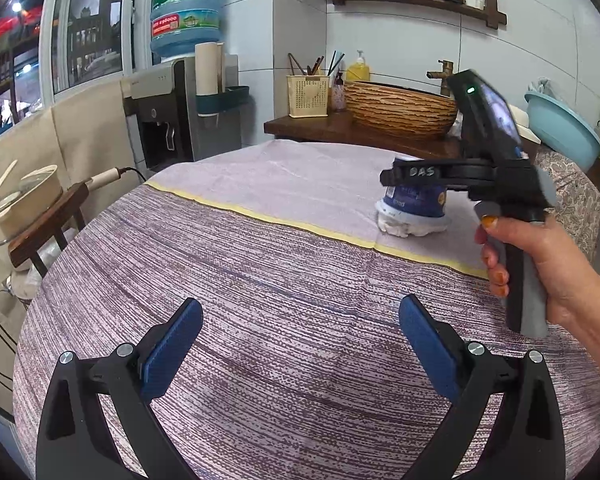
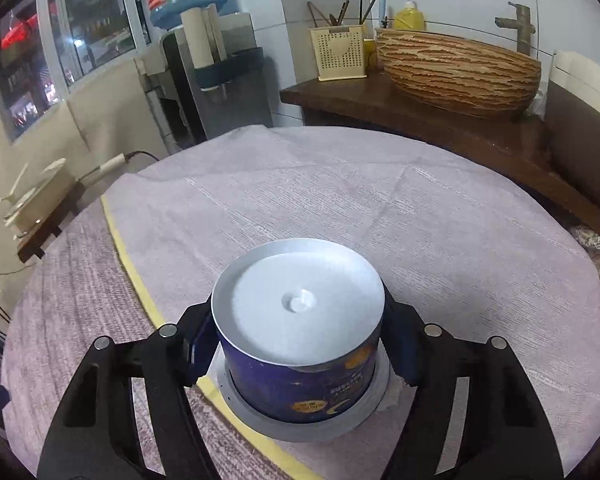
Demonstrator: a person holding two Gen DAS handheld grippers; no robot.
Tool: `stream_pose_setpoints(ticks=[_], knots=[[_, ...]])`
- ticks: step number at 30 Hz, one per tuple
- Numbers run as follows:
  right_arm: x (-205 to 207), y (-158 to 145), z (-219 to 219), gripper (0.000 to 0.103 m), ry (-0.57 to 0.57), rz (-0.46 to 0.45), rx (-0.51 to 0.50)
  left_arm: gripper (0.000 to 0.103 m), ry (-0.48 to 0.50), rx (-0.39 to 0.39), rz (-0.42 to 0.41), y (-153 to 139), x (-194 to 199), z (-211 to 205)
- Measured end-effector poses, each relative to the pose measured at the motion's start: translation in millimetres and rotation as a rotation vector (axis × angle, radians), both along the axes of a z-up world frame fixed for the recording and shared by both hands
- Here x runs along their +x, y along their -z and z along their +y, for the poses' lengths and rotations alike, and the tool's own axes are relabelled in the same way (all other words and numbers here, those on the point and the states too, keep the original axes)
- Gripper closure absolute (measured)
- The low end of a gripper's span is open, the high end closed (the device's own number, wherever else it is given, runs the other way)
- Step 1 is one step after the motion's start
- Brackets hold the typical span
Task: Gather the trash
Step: 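Grasp the blue cup with its lid using the right gripper while the left grasps the white tissue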
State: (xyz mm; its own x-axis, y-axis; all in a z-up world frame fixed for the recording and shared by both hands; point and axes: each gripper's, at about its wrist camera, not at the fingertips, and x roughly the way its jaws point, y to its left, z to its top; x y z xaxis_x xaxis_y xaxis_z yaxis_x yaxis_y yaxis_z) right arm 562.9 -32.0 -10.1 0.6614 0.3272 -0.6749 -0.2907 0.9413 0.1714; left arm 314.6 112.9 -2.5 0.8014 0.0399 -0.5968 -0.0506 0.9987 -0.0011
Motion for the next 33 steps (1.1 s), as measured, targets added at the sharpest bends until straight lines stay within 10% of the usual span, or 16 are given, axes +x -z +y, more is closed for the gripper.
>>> stream_pose_setpoints(ticks=[11,22,33], knots=[[-95,-65,-55,0.034,-0.06,-0.138,0.088,0.006,0.13,-0.046,0.05,3,40,-27],[-207,-76,-123,0.034,-0.06,-0.2,0.044,0.006,0.315,0.196,0.144,24,157,-106],[-272,-70,-161,0.034,-0.013,-0.243,0.044,0.054,0.282,0.115,0.208,37,160,-109]])
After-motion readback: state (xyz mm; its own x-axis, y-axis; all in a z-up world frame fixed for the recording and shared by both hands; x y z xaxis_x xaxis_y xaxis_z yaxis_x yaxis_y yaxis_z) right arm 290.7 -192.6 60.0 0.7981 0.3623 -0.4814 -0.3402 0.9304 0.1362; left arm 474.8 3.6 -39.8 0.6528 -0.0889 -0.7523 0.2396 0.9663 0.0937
